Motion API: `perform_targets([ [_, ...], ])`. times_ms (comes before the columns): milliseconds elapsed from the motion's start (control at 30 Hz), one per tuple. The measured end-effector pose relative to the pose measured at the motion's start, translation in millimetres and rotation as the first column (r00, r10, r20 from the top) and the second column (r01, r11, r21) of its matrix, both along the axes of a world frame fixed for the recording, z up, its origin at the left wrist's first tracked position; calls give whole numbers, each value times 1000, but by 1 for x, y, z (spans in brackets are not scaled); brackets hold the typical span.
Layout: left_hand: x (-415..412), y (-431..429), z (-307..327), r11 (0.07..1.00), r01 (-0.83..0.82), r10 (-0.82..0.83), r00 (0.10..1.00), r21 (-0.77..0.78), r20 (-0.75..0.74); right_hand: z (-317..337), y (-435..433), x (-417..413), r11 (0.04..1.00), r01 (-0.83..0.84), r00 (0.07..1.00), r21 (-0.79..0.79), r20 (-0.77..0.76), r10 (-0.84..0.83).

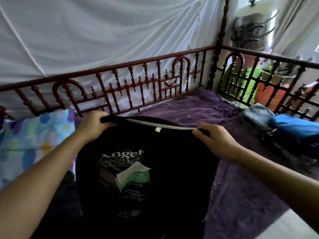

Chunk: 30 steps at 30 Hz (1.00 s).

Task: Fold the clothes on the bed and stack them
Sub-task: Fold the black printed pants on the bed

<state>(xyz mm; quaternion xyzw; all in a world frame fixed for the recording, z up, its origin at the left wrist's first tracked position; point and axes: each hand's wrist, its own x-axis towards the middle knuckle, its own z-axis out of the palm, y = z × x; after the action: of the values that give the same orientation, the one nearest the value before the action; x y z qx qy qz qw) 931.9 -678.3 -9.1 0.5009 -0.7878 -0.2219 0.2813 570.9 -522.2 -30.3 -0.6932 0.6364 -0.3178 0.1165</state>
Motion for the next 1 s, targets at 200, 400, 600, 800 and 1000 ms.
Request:
perform_targets([
  [200,-171,-37,-57,958,187,-241,935,216,259,-104,34,-120,874,392,920,286,-112,-376],
  [400,-357,-61,-113,961,169,-223,942,219,252,-174,55,-248,709,592,797,383,-149,-586],
  [600,-544,-81,-216,963,43,-125,947,267,296,-281,25,-396,494,684,679,537,-220,-700],
  [800,-673,-107,-328,893,26,-145,962,450,232,-389,-5,-513,278,610,671,742,-297,-679],
  [1000,-588,-95,-386,788,-260,7,910,559,414,-418,-43,-531,240,539,811,808,-420,-408],
])
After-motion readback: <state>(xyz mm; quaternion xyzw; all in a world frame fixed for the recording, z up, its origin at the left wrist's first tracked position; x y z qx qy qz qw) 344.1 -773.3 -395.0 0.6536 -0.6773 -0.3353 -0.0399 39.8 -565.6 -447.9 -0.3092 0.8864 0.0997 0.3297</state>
